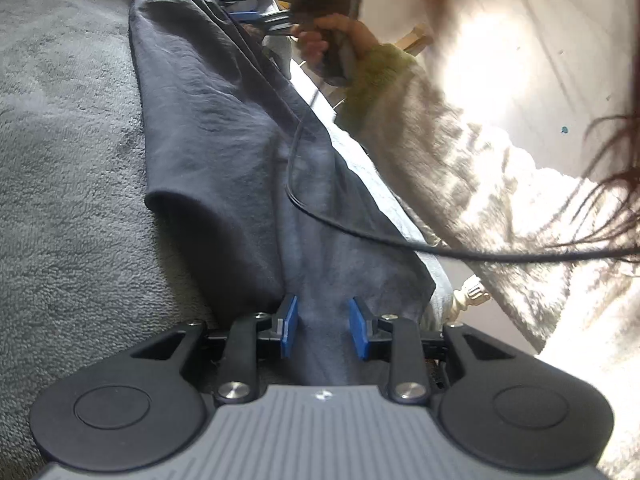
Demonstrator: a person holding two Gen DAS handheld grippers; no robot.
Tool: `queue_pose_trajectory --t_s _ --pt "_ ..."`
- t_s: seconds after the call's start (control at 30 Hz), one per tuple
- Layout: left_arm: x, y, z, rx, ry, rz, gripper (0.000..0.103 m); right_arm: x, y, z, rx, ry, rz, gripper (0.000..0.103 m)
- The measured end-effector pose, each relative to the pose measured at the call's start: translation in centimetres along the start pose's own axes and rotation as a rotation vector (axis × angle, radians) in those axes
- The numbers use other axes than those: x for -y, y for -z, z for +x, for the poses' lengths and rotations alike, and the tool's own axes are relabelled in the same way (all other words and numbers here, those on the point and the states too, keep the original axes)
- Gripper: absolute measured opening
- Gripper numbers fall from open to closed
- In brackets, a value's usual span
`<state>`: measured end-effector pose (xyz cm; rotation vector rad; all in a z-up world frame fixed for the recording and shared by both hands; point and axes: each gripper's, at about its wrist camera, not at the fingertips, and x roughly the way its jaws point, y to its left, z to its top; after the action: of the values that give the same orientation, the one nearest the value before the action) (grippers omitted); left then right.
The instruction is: Fold clothes
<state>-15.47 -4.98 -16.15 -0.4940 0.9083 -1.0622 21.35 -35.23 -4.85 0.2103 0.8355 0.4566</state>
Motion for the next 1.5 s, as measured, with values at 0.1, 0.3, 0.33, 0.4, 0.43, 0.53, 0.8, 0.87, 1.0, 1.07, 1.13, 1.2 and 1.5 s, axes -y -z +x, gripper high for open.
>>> queue_pose_trajectory --t_s 0.1,0.3,0.33,0.4,0.43,0.53,0.8,0.87,1.0,1.07,1.13,1.2,1.5 --pt "-0.3 0.0 0.4 0.001 0.018 -0.003 0.03 0.8 -0.4 2.2 -0.063 -0.033 0.082 0.043" --pt "-0.5 -0.2 -0.1 0.004 0.03 -0.003 0.03 1.3 0.2 3.0 -0.102 -0.084 0.14 0.043" --pt "-0.5 -0.2 -0.3 0.004 0.031 -0.003 0.03 1.4 0.3 3.1 -0.105 -0.085 0.142 0.042" --pt "-0.5 -0.3 -0.5 0.005 0.033 -0.003 0.03 1.3 0.4 3.1 -0.114 -0.079 0.123 0.041" --pt "-0.5 -0.3 -0.7 0.006 0.034 -0.003 0.03 1.1 0.5 3.1 -0.116 -0.082 0.105 0.034" --pt "-0.5 -0.5 -1.1 0.008 0.037 -0.003 0.03 0.7 0.9 2.8 -0.116 -0.092 0.062 0.032" --pt "-0.5 -0.9 -1.5 0.011 0.042 0.001 0.03 2.6 1.6 3.8 -0.113 -0.11 0.144 0.049" --pt "-0.5 -1.0 -1.5 0.011 0.042 0.003 0.03 2.1 2.0 3.8 -0.092 -0.091 0.113 0.047" --pt "-0.6 -1.3 -1.5 0.013 0.044 0.003 0.03 0.4 2.2 2.2 -0.016 -0.051 0.02 0.015" --pt "-0.6 -1.5 -1.4 0.014 0.044 0.0 0.031 -0.6 2.3 1.1 0.032 -0.011 -0.049 0.012" --pt "-0.6 -1.7 -1.5 0.014 0.044 -0.001 0.032 -1.2 2.1 0.3 0.076 0.023 -0.093 0.011" --pt "-0.5 -1.8 -1.5 0.014 0.045 0.0 0.033 -1.4 1.6 -0.2 0.115 0.057 -0.117 0.011" --pt "-0.5 -2.5 -0.8 0.013 0.048 0.001 0.033 0.2 0.8 1.7 0.122 0.166 -0.14 0.011"
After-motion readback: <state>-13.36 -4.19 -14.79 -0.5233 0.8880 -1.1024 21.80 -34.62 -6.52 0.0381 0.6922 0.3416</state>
